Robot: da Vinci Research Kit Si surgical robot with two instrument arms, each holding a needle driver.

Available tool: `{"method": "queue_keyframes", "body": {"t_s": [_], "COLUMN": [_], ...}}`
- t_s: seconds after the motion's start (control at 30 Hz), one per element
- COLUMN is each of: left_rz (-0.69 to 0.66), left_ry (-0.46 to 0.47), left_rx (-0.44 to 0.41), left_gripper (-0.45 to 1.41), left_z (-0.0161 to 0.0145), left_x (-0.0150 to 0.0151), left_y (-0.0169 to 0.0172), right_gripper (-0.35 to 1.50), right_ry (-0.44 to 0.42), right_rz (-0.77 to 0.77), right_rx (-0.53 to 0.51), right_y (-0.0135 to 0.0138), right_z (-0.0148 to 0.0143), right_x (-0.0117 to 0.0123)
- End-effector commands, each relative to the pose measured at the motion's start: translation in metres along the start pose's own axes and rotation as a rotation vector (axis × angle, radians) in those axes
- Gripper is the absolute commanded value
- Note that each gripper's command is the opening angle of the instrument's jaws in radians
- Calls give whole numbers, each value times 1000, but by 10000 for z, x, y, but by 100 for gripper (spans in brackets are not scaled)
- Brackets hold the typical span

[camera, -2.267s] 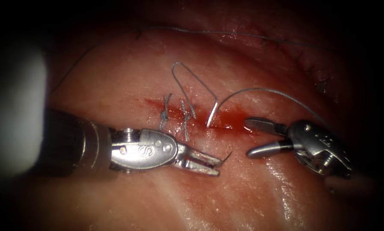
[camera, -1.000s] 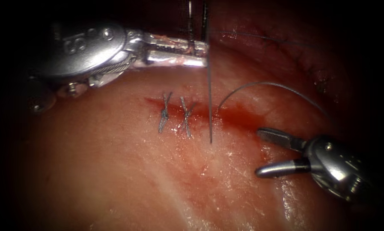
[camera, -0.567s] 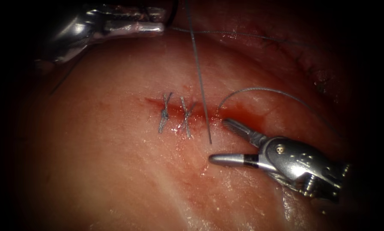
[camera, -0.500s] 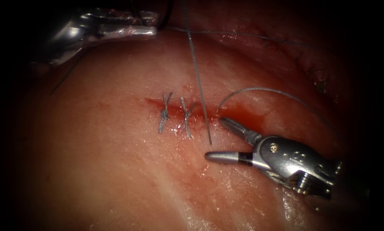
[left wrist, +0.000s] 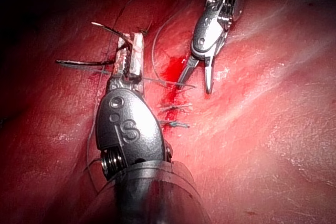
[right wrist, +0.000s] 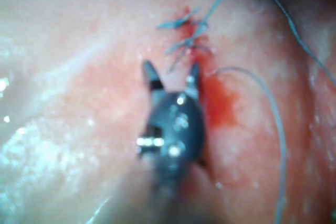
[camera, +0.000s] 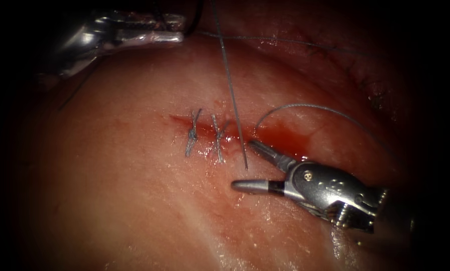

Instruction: Wound Closure

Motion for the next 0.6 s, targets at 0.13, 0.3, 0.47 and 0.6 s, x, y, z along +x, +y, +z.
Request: {"method": "queue_keyframes", "body": {"t_s": [0.13, 0.3, 0.47, 0.6], "left_rz": [-3, -2, 2, 2], "left_ry": [0, -1, 2, 2], "left_rx": [1, 3, 1, 1], "left_gripper": [-45, -45, -45, -45], "left_z": [5, 6, 11, 11], "left_x": [-8, -9, -11, -11], "left_y": [2, 3, 6, 6], "right_gripper": [86, 71, -13, -35], "right_ry": [-4, -9, -6, -6], "right_rz": [-7, -12, -14, -11], "right_rx": [7, 7, 35, 42], "right_y": [-7, -1, 2, 4], "right_z": [16, 15, 12, 8], "right_x": [-18, -25, -21, -18]}}
